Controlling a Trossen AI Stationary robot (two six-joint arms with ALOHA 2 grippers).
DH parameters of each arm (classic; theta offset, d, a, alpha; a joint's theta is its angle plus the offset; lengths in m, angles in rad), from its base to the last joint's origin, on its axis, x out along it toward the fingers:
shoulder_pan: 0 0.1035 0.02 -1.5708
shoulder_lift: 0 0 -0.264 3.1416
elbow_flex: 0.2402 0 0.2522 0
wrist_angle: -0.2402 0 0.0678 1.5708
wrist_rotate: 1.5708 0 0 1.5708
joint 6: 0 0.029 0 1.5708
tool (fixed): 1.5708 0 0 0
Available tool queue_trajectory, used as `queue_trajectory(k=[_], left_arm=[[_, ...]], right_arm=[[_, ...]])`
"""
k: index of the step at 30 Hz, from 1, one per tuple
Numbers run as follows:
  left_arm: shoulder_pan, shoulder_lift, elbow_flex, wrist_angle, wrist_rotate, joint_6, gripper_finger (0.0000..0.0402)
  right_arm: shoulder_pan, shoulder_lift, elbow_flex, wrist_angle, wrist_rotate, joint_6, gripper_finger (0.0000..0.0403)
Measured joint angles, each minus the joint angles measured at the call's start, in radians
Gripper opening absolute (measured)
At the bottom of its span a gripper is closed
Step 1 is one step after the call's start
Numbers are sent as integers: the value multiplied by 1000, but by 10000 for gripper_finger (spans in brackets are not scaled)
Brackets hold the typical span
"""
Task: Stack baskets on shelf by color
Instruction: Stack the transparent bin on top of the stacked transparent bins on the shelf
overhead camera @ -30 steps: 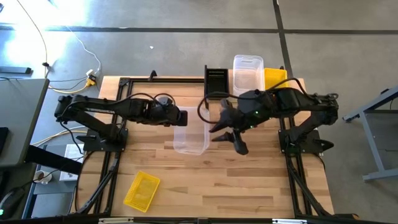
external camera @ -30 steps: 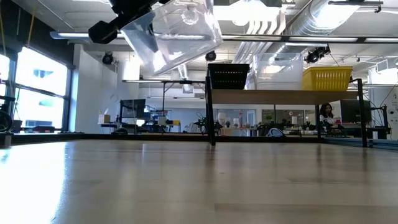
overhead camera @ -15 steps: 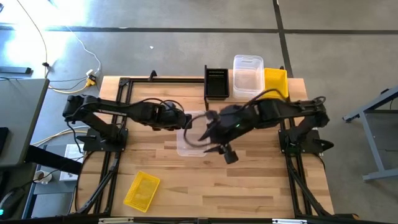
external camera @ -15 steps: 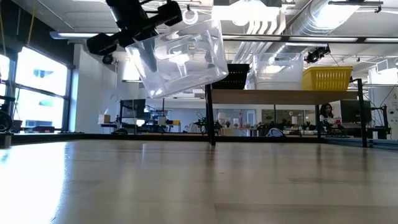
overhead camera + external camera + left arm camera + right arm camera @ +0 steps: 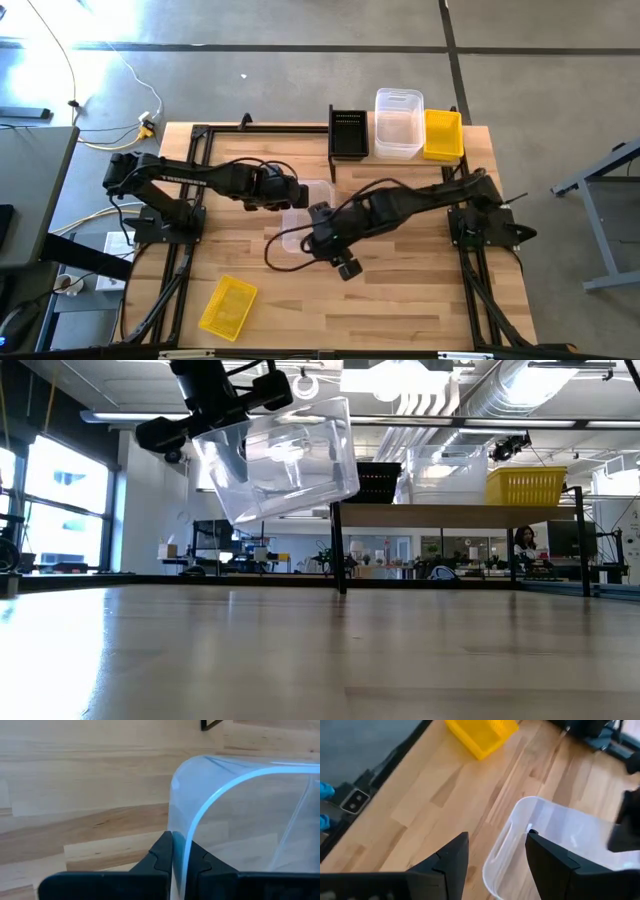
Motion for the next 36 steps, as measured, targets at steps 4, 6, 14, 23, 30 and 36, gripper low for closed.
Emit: queue_trajectory(k=[4,6,14,23,30,36], left_arm=[[5,0,0,0,7,7,0],[6,0,0,1,11,7,0],[6,0,0,1,42,8,0],[6,-1,0,16,53,13,1],[12,-1,0,93,86,53,1],[21,-1,0,135,129,95,1]], right_arm=[[0,39,0,-1,-1,0,181],[0,57,0,0,0,3,181],[0,125,0,-22,56,3,181],[2,166,0,-64,99,35,181],[2,180,0,-120,104,65,181],[2,186,0,-205,116,103,163]])
